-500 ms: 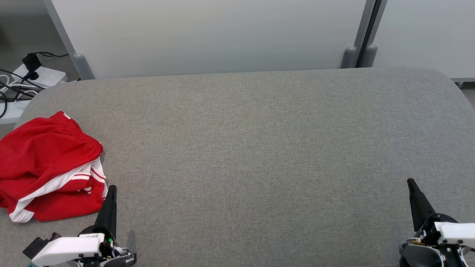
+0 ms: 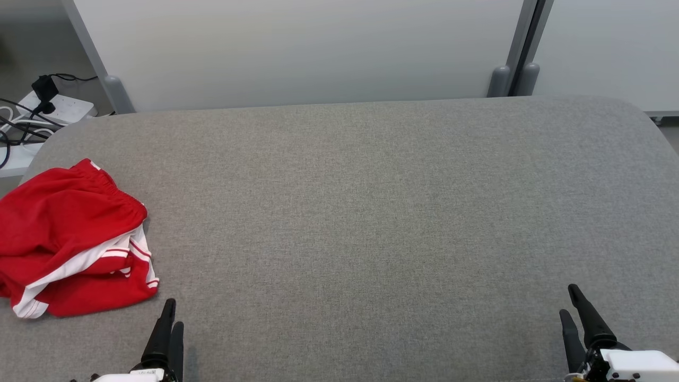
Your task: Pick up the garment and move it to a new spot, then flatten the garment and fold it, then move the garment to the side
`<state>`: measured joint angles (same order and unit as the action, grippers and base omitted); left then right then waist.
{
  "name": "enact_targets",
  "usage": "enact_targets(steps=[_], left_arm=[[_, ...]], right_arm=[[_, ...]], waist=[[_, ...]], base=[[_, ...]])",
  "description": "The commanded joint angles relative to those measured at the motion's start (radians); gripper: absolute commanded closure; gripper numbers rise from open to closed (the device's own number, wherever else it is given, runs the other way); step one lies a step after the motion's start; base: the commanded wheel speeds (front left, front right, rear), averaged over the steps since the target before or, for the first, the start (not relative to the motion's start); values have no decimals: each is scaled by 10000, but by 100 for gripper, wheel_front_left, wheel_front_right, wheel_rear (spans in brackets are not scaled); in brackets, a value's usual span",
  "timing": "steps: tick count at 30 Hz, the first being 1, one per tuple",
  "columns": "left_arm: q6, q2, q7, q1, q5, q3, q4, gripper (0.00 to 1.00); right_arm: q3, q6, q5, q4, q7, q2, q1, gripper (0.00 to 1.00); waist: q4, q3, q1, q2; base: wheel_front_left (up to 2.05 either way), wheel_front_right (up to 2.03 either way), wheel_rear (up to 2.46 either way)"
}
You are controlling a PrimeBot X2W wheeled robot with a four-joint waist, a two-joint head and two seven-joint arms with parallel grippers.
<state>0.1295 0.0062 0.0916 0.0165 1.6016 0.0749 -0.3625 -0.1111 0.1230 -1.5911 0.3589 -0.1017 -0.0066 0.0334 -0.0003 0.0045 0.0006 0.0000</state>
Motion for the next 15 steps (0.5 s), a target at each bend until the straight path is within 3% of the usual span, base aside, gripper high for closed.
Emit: enact_targets(steps=[1,4,15], left_arm=[[10,151,-75,-503,-146,-23,241,0],[10,226,-177,-604,-257,-106,204,0],[10,459,-517,-1021,-1146,-252,18,0]], right_arm=[[101,30,129,-221,118,-187,489,0],[232,31,244,-164,227,-249,621,0],[698,36,1028,161,618,-501,1186,0]], waist=[[-3,-2,12,0],[-9,21,-4,0],[-28,52,-5,0]], base=[[0,0,0],[0,0,0],[0,0,0]])
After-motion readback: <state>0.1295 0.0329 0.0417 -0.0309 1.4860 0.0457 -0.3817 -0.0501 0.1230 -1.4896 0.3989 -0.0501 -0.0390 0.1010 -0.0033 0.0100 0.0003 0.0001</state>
